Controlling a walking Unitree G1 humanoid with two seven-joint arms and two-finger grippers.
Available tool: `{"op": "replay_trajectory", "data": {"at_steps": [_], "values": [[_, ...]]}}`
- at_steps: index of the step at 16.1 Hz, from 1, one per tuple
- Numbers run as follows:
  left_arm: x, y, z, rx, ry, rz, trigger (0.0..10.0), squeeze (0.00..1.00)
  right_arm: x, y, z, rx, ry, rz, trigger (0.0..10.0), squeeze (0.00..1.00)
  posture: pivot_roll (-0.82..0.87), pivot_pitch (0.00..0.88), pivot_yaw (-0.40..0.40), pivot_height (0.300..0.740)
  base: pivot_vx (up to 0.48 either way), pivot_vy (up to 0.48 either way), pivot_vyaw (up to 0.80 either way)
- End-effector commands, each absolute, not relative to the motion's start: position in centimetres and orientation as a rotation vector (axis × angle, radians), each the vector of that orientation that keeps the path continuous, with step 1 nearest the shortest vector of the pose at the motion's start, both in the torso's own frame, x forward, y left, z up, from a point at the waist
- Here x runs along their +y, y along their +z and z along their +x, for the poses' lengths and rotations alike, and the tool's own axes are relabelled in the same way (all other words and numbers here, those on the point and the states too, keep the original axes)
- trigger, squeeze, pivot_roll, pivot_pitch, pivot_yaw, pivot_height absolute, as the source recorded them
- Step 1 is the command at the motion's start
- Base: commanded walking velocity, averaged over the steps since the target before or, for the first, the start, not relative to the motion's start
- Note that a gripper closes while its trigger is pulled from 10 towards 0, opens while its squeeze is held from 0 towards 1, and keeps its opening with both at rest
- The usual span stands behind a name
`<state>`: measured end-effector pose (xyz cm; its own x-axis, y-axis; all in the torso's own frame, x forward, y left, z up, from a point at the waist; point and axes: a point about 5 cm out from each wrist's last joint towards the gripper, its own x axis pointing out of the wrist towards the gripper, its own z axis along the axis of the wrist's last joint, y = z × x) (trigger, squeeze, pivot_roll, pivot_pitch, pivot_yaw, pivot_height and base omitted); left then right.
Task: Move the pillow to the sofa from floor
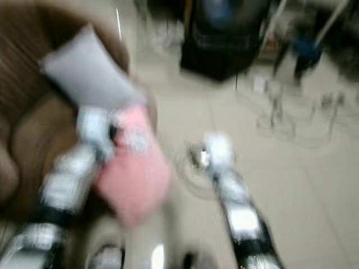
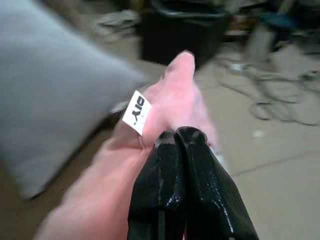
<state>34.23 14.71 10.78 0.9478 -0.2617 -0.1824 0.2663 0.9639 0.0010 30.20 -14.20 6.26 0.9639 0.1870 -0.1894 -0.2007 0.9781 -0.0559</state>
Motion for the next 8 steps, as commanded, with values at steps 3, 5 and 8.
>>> {"op": "replay_trajectory", "data": {"at_steps": [3,5,8], "values": [[16.24,11.71,34.2,0.135,-0.208,0.051,0.0,0.0,-12.96,6.78,30.62,0.165,0.222,-0.059,10.0,0.0,0.18,0.122,-0.118,0.74,0.0,0.0,0.0],[15.92,11.63,34.08,0.139,-0.208,0.083,0.0,0.0,-13.12,6.68,30.79,0.181,0.22,-0.081,10.0,0.0,0.18,0.124,-0.119,0.74,0.0,0.0,0.0],[15.41,11.25,33.75,0.152,-0.215,0.062,10.0,0.0,-13.26,6.27,30.78,0.201,0.211,-0.095,10.0,0.0,0.18,0.129,-0.118,0.74,0.0,0.0,0.0]]}}
